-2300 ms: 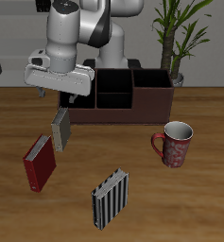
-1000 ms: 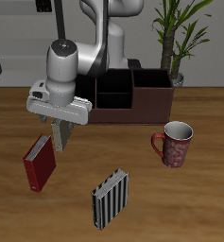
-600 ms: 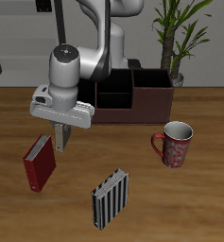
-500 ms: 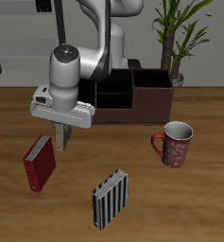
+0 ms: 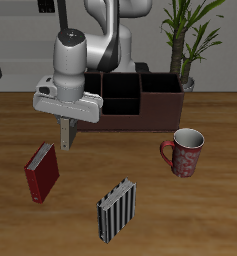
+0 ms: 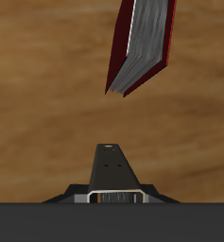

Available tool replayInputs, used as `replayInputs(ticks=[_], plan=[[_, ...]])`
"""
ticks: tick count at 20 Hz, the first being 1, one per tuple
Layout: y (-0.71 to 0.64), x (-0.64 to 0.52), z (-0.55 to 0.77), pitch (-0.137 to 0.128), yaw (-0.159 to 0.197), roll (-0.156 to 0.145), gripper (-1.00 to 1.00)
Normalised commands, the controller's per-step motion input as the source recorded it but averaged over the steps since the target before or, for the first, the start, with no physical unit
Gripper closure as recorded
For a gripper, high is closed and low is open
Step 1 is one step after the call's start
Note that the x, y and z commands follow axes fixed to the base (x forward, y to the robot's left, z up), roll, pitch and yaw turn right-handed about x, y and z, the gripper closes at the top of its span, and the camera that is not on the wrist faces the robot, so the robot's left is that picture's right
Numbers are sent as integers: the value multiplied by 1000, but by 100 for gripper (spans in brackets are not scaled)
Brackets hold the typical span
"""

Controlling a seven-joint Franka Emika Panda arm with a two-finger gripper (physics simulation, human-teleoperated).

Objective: Place the yellow book into the back desk caddy's left compartment

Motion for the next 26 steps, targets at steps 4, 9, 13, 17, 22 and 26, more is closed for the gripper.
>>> replayInputs(ticks=[4, 9, 13, 17, 22, 26], plan=[[106, -142, 458, -41, 16, -4, 100], [132, -228, 515, -27, 7, 3, 100], [109, -282, 391, -16, 47, -3, 100], [70, -263, 307, -23, 43, -1, 100], [111, -347, 326, -32, 33, 7, 100], [195, -417, 228, -24, 31, 32, 100]])
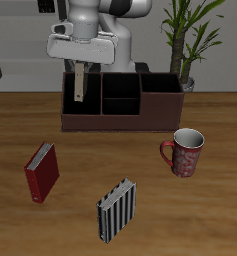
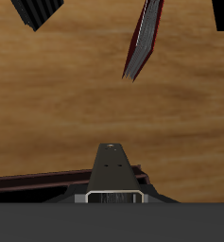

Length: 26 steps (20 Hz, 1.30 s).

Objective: Place the yellow book into the back desk caddy's left compartment

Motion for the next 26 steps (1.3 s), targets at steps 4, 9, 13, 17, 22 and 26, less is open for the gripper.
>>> replayInputs(ticks=[4, 9, 13, 17, 22, 26], plan=[[96, -315, 65, 0, 17, 22, 100], [35, -278, -51, 17, 10, 7, 100], [-65, -316, 58, -15, 15, -12, 100], [-51, -283, 8, -9, 2, -8, 100], [29, -134, -37, 4, 18, -2, 100], [-55, 8, -19, 6, -6, -13, 100]])
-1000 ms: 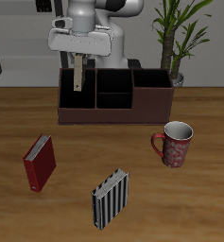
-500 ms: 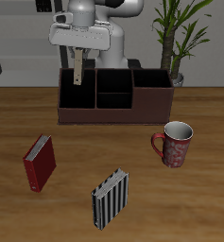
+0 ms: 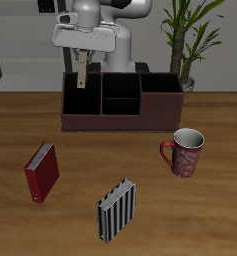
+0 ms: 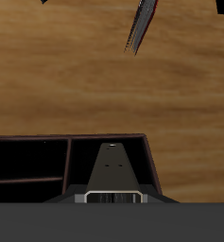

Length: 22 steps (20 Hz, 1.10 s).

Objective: Place the yellow book into the back desk caddy's left compartment

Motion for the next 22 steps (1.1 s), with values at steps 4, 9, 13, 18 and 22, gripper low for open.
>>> replayInputs(ticks=[4, 9, 13, 18, 22], plan=[[-34, 63, -110, 21, -14, -10, 100], [14, 77, -156, 27, -11, 7, 100], [12, 51, -253, 43, -18, 11, 100], [-50, 62, -262, 35, -11, -4, 100], [-16, 27, -188, 29, -11, -3, 100]])
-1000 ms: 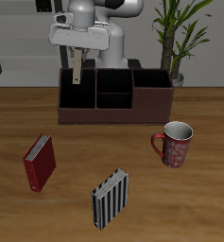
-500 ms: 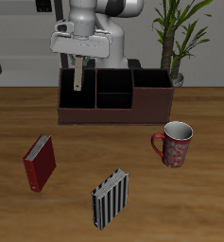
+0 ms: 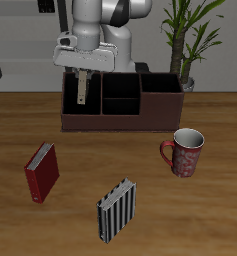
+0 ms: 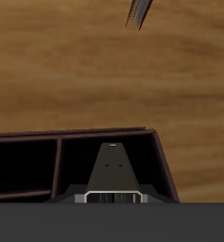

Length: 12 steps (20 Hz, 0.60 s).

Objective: Place the yellow book into the back desk caddy's left compartment

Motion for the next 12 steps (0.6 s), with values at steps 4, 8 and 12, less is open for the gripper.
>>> replayInputs(ticks=[4, 8, 12], plan=[[-78, 49, -208, 28, -15, -23, 100], [-10, 33, -190, 23, 6, -2, 100], [-47, 34, -210, 21, -2, -8, 100]])
